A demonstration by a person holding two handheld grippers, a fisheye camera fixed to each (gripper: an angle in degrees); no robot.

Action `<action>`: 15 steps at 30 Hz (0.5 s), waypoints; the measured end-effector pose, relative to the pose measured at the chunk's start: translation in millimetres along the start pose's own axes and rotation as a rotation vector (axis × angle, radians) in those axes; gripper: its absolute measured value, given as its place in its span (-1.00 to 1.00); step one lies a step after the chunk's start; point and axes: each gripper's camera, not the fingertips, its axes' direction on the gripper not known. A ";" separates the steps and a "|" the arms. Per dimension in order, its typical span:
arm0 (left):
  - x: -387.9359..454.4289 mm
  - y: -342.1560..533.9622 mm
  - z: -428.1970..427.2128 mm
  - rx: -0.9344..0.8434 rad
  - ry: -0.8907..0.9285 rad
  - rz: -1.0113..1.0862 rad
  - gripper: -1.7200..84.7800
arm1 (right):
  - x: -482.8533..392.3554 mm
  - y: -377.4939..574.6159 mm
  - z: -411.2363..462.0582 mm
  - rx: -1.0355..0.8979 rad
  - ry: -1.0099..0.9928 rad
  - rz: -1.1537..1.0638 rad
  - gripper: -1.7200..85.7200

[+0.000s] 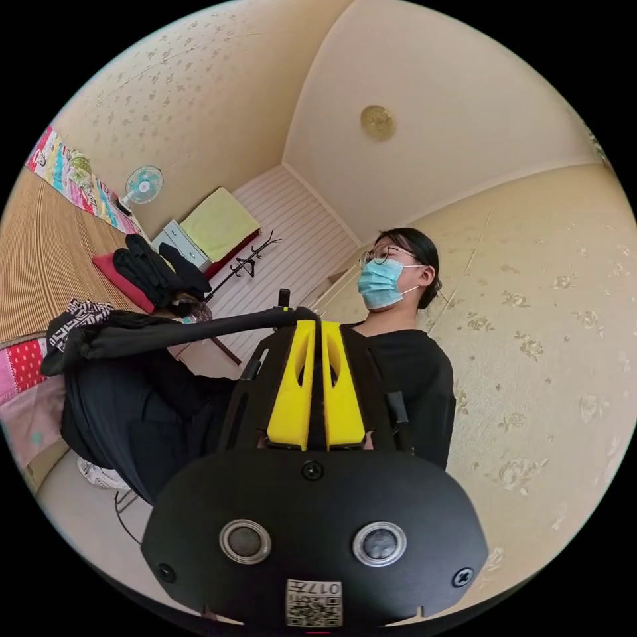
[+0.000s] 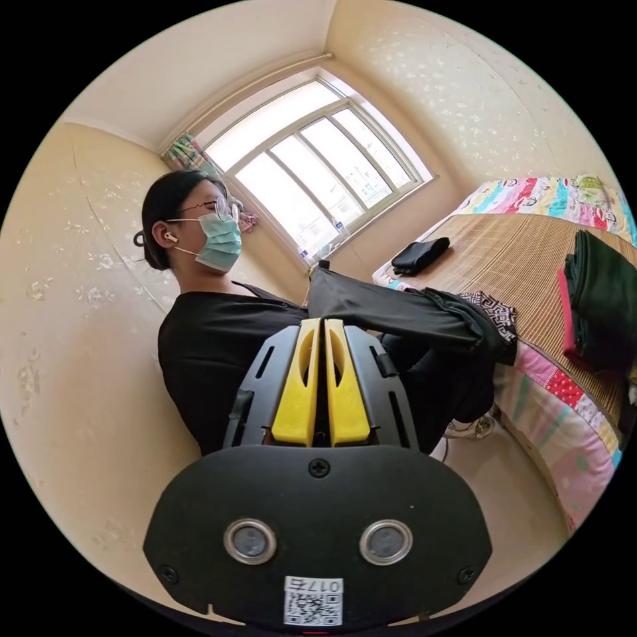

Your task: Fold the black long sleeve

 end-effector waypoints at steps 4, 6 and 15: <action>23.4 -4.4 -6.7 0.009 0.021 0.049 -0.98 | -20.5 -12.9 -1.2 0.030 0.027 -0.056 -0.93; 32.1 -7.8 -8.3 -0.004 0.015 0.052 -0.98 | -25.2 -18.4 -0.7 0.033 0.045 -0.067 -0.93; 72.2 -46.7 -36.1 -0.005 -0.009 0.065 -0.98 | -37.9 -70.0 6.9 0.037 0.092 -0.152 -0.93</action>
